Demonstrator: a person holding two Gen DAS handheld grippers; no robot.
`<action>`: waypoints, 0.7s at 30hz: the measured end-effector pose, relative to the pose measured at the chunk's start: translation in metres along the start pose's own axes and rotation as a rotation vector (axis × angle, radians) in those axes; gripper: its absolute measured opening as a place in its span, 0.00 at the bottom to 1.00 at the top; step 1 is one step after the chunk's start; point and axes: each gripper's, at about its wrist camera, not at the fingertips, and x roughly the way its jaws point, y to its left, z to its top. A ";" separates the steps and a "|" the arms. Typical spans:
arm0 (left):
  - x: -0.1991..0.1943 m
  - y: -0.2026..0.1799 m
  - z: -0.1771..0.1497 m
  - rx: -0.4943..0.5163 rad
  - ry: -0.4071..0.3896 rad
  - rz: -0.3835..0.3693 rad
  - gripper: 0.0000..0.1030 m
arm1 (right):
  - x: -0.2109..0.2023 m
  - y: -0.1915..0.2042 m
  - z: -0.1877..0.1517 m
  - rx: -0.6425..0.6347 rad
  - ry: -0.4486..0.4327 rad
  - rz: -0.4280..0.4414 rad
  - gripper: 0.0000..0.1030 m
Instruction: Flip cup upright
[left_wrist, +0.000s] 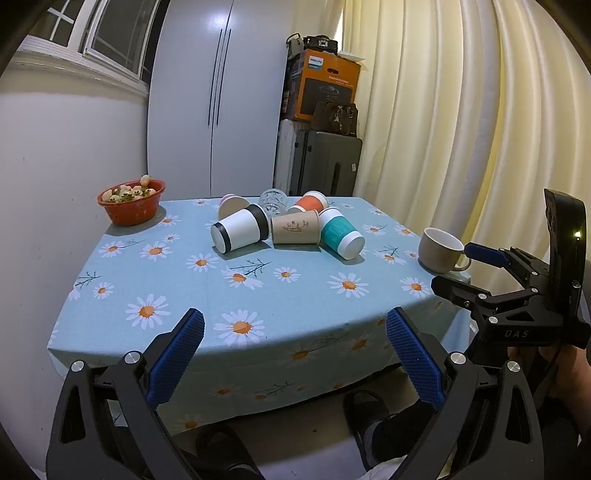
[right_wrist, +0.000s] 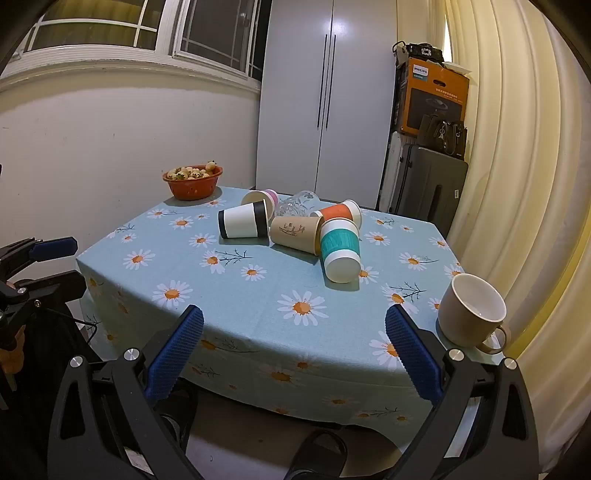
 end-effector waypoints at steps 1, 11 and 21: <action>0.000 0.000 0.000 0.001 0.001 0.001 0.93 | 0.000 0.000 0.000 -0.001 0.000 0.000 0.95; 0.000 0.000 0.000 0.000 0.004 -0.001 0.93 | 0.000 0.000 0.000 0.000 -0.001 0.000 0.95; -0.001 -0.002 -0.001 0.006 0.004 -0.009 0.93 | 0.000 0.000 0.000 0.001 -0.002 0.000 0.95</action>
